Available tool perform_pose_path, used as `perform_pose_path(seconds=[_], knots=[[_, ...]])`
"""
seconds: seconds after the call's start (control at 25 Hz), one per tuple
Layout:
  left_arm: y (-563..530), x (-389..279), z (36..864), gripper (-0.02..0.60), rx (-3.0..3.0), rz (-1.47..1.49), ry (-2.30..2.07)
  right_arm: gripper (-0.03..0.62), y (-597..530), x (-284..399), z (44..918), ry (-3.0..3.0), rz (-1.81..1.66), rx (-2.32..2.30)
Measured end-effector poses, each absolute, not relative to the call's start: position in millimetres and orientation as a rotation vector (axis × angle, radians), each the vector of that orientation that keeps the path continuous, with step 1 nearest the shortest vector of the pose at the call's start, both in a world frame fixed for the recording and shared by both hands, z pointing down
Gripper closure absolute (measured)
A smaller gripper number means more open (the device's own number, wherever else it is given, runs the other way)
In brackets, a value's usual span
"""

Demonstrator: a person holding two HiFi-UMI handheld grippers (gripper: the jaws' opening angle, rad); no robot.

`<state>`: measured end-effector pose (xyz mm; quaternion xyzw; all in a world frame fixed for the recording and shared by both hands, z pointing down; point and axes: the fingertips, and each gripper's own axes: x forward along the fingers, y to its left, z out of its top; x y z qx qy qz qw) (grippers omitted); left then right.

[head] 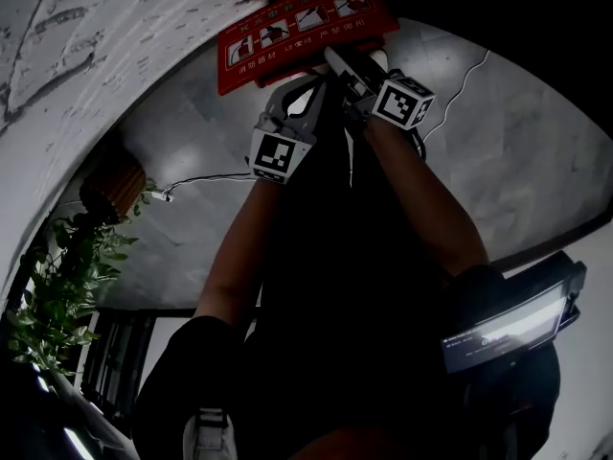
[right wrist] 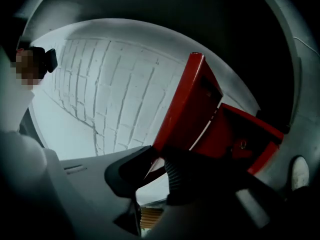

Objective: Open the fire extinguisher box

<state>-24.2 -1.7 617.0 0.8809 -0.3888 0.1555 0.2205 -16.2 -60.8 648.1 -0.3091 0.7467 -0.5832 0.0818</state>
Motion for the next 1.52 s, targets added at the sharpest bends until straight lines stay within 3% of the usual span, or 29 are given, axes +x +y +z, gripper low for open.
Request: perform_pose_path(seconds=[0.44,0.6,0.72,1.0,1.28,1.52], knots=[[-34,-45,608,0.580,2.426,0.347,-1.186,0.519,-135,-43,611,2.344,-1.552,-0.860],[-37,-48,608,0.580,2.424,0.338,-1.199,0.502,-153,-44,608,2.341,-1.512,-0.873],[-34,-50,611,0.580,2.412,0.338,-1.199,0.442,-165,-43,605,2.355,-1.475,-0.900],[-34,-55,608,0.580,2.409,0.336,-1.206,0.430,-179,-40,598,2.389,-1.420,-0.918],[-53,-65,540,0.580,2.411,0.216,-1.222,0.492,-165,-49,542,2.571,-1.271,-0.808],[-59,-74,457,0.580,2.477,0.122,-1.246,0.561,-132,-61,446,2.893,-0.873,-0.621]])
